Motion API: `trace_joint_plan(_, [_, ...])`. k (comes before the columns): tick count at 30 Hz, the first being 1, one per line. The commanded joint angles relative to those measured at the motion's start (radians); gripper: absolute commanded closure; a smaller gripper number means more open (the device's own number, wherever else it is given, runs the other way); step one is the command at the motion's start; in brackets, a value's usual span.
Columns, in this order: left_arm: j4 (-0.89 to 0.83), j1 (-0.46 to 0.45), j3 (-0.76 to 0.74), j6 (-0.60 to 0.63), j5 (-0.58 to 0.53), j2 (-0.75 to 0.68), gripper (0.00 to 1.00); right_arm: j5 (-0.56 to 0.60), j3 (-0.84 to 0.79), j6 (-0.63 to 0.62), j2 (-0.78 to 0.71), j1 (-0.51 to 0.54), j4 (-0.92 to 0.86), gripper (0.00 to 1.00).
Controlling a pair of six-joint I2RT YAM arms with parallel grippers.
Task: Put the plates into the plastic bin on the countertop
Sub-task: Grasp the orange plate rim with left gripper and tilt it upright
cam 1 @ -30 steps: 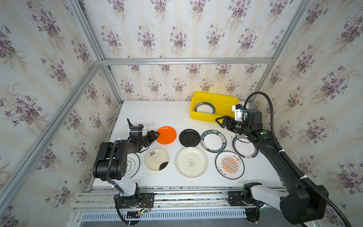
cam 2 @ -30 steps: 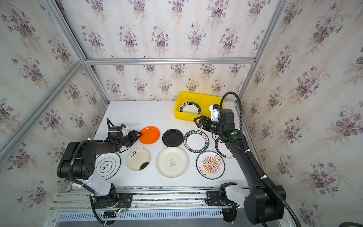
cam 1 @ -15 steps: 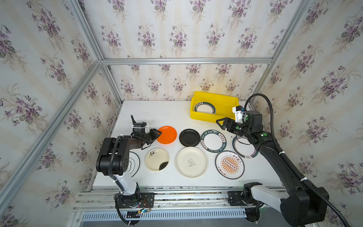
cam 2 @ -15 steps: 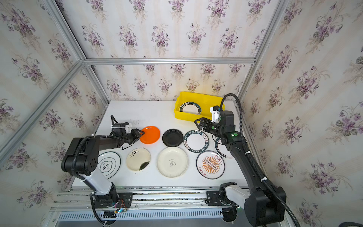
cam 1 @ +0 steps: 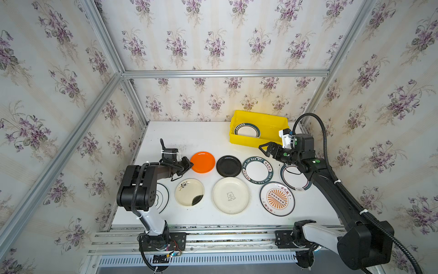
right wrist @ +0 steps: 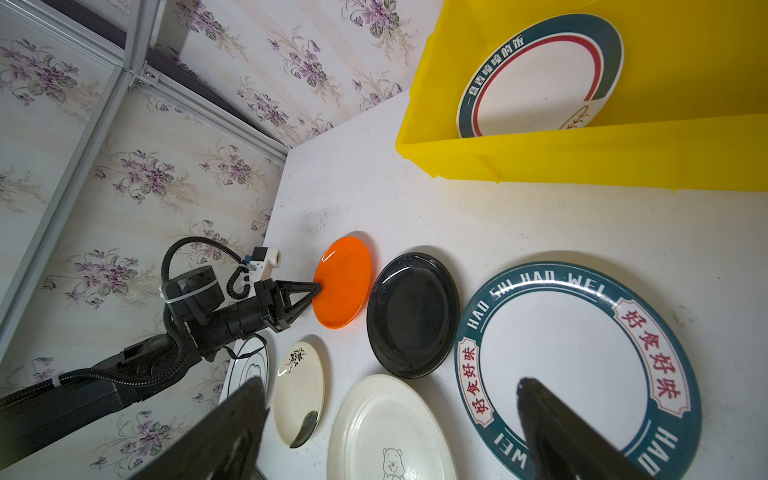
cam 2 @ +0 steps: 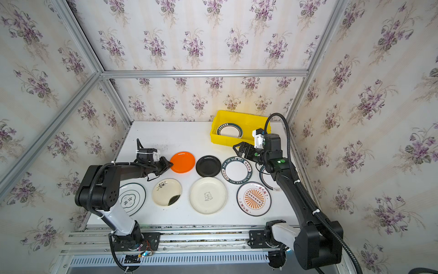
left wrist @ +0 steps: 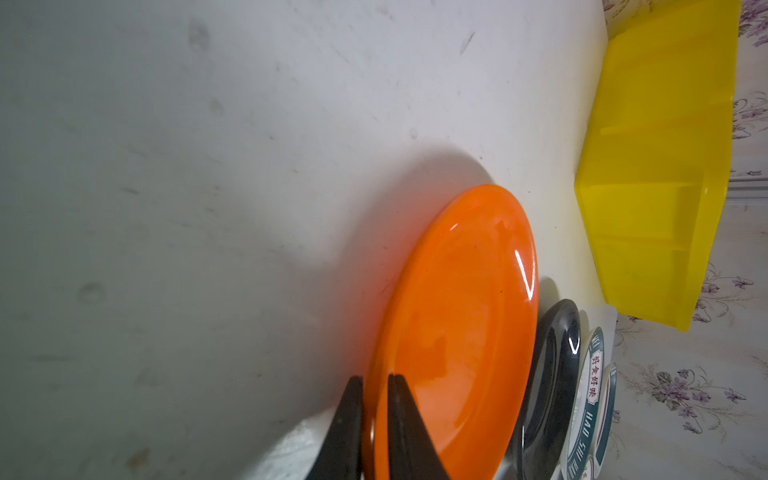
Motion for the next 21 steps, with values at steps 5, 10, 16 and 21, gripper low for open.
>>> trace_joint_plan(5, [-0.011,-0.004,0.015,0.006,0.007,0.011,0.89,0.013,0.000,-0.007,-0.004,-0.002,-0.006,0.01])
trace_joint_plan(10, [-0.009,-0.006,0.023,0.001,0.025,0.012,0.95,0.037,-0.008,-0.006,-0.020,-0.004,-0.015,0.01])
trace_joint_plan(16, [-0.001,-0.005,0.024,-0.012,0.054,-0.011,1.00,0.056,-0.017,-0.003,-0.040,-0.004,-0.013,0.01])
trace_joint_plan(21, [0.016,-0.006,0.022,-0.042,0.090,-0.076,1.00,0.035,-0.024,0.014,-0.037,-0.004,0.006,0.01])
